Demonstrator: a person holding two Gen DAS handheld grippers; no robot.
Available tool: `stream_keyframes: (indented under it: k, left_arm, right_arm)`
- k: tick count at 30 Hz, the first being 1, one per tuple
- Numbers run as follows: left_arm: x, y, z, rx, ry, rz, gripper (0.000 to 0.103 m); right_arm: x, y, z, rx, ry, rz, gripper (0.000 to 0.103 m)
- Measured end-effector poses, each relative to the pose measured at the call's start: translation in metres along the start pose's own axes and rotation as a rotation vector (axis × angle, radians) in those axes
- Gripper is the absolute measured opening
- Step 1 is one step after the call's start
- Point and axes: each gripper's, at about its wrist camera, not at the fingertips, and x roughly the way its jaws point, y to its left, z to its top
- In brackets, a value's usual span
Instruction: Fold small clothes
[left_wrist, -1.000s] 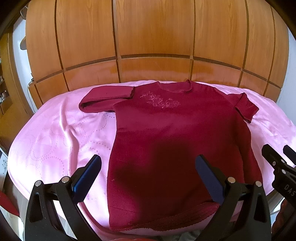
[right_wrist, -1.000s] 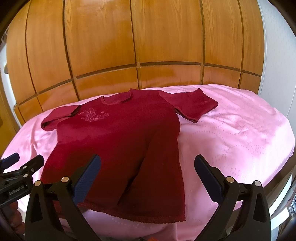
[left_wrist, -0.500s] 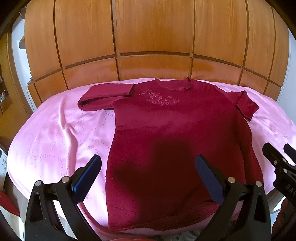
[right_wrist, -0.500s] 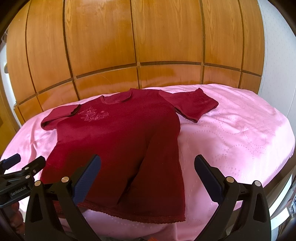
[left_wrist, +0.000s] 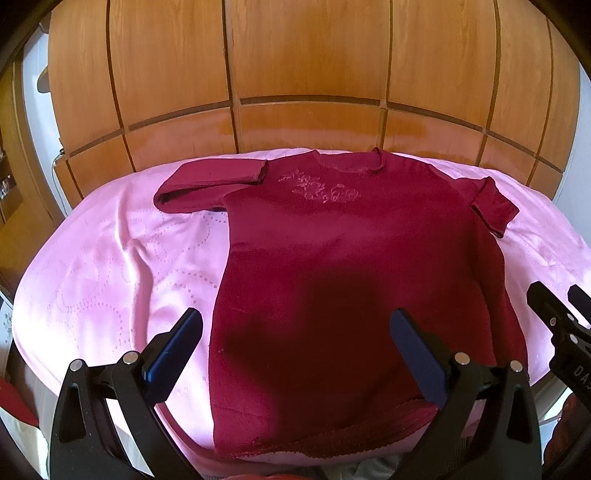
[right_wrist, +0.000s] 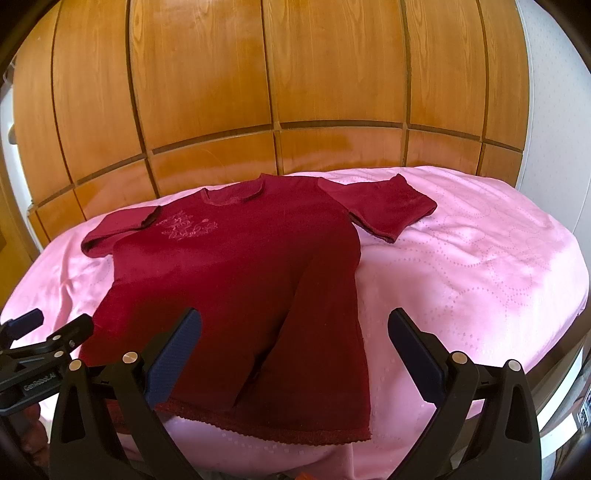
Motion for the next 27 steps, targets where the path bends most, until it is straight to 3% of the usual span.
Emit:
stream_keyframes:
  k: [5, 13, 16, 22, 27]
  left_arm:
    - [0.005, 0.004, 0.003, -0.006, 0.015, -0.006, 0.101]
    - [0.025, 0.029, 0.002, -0.064, 0.051, -0.022, 0.101]
    - [0.039, 0.043, -0.001, -0.093, 0.065, 0.012, 0.101]
    - [0.072, 0.059, -0.016, -0.085, 0.097, 0.066, 0.101]
    - [0.095, 0.064, -0.033, -0.104, 0.162, -0.004, 0.101]
  right_arm:
    - [0.001, -0.002, 0.000, 0.009, 0.003, -0.001, 0.100]
    - [0.015, -0.039, 0.005, 0.067, -0.027, -0.024, 0.100]
    - [0.028, -0.047, 0.005, 0.051, 0.055, -0.018, 0.100]
    - [0.044, -0.047, -0.008, 0.091, 0.170, 0.109, 0.100]
    - [0.058, -0.035, -0.021, 0.044, 0.225, 0.156, 0.099]
